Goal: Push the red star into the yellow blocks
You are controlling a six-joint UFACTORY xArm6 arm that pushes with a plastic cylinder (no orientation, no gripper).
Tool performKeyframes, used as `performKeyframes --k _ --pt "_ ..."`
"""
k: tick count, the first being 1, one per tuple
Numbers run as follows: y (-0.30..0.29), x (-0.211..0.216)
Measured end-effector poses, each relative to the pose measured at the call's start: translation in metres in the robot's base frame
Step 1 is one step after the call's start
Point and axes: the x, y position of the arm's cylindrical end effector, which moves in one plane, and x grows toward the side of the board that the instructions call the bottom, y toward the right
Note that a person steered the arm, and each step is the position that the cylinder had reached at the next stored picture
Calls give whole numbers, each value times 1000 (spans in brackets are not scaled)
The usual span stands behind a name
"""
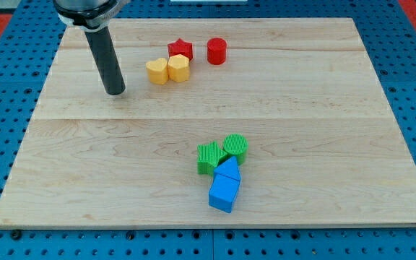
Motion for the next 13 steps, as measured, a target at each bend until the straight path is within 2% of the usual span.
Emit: performKeyframes --k 1,2,3,5,6,7,8,9,10,11,12,13 --pt "1 0" --pt "38 0" --pt "36 -21" --pt "16 -118" --pt "42 -147" --pt "85 -154" --pt "100 -167" --pt "87 -185" --pt "106 -191" --pt "149 -191" --pt "156 -191" --pt "153 -169"
